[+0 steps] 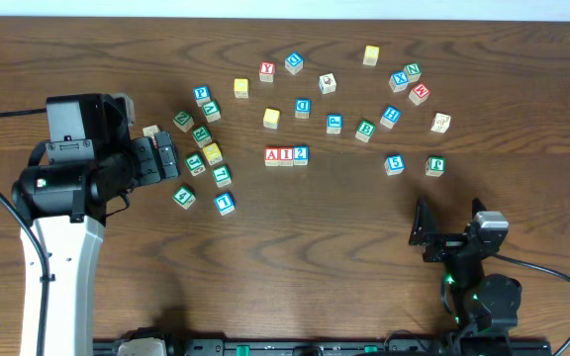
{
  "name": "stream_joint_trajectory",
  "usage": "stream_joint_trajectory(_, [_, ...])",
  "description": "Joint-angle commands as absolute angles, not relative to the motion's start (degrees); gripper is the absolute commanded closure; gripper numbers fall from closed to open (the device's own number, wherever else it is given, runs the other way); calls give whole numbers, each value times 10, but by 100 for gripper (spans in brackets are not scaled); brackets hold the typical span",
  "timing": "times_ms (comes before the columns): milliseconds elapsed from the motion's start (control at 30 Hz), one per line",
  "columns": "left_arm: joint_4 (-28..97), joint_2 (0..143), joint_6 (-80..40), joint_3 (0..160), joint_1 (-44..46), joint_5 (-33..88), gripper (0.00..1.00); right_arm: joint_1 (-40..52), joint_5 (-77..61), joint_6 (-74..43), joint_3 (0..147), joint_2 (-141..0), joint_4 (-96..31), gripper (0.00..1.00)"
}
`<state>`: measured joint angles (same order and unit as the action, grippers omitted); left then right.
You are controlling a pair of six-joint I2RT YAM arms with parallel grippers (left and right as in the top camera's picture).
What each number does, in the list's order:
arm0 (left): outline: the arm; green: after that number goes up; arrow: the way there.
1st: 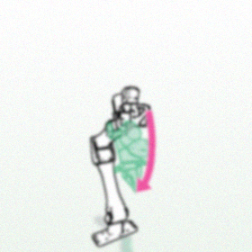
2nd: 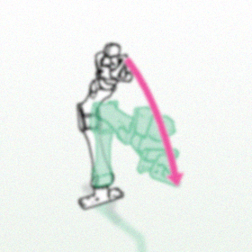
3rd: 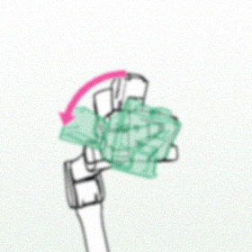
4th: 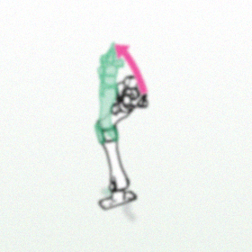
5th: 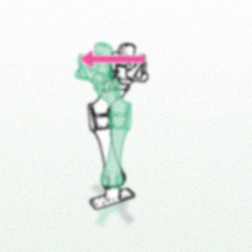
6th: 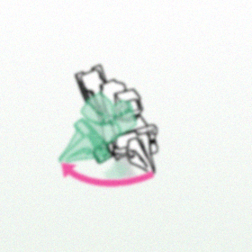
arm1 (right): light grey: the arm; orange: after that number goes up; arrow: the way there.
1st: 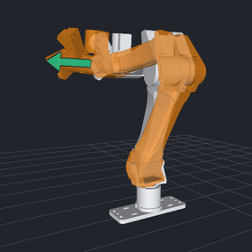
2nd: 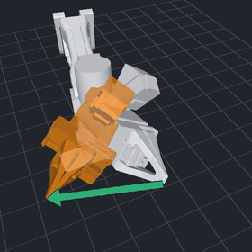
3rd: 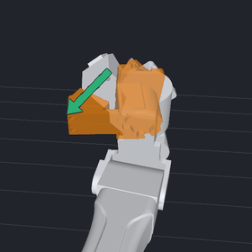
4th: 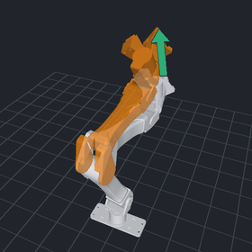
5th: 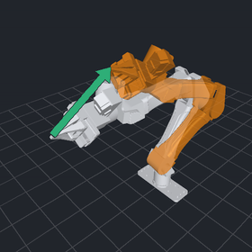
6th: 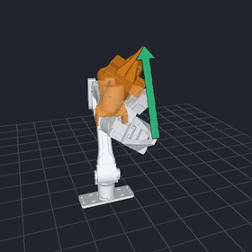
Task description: Spell out AI2
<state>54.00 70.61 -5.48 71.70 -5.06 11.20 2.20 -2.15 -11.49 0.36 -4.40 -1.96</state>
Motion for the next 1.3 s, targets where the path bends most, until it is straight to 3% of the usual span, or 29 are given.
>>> stream_joint_trajectory(0, [542,704,-45,726,-52,109,2,19,-25,-117,3,-24,-44,1])
stream_joint_trajectory(1267, [542,704,-45,726,-52,109,2,19,-31,-121,3,-11,-41,1])
